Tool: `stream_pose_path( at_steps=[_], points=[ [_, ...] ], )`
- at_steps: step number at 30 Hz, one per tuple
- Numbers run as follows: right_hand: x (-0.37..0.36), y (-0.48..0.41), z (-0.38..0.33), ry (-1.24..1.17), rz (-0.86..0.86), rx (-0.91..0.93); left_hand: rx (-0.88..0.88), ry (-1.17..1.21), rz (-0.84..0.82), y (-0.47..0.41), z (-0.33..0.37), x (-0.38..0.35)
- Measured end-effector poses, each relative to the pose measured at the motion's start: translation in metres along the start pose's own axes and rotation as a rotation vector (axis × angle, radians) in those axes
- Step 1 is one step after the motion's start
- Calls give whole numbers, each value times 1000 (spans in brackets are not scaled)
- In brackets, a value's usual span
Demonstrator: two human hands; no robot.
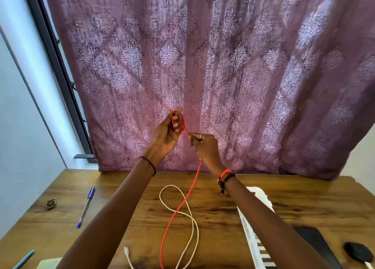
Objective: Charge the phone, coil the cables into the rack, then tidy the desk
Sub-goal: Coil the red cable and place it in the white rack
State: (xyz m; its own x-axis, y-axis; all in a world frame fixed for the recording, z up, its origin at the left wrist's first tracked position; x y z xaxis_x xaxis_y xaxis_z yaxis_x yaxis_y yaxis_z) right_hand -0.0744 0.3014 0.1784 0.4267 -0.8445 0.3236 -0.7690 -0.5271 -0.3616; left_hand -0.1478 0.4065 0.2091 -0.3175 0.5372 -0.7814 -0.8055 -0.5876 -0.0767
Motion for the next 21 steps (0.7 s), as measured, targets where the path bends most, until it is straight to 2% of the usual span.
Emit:
stream_pose_path(
  at_steps=[4, 10, 13, 17, 21],
  points=[
    [5, 7, -10, 175, -92, 86, -14, -58, 25, -2, -3, -2],
    [5, 14, -21, 399, -197, 102, -55, -189, 86, -7, -9, -5],
    [3, 17, -25, 465, -225, 97, -132, -364, 128, -7, -11, -7],
    [6, 17, -38, 538, -254, 129, -323, -742, 166, -2, -14, -6],
    [20, 13, -58, 536, -244, 150, -399, -972, 115, 0, -13, -7]
  ],
)
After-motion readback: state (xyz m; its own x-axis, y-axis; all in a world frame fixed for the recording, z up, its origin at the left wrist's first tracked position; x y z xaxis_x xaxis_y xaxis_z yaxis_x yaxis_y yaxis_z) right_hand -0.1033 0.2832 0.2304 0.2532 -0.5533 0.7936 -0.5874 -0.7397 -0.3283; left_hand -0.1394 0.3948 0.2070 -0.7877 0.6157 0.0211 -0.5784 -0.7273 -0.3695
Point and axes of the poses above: each hand's wrist, its own y-axis away from the middle knuckle, its own x-axis out of the back of the hand, z = x × y, the point moved 2 cm from there along -y, towards the middle knuckle, and after that the axes turned 5 degrees about z, right-handed, at the moved point
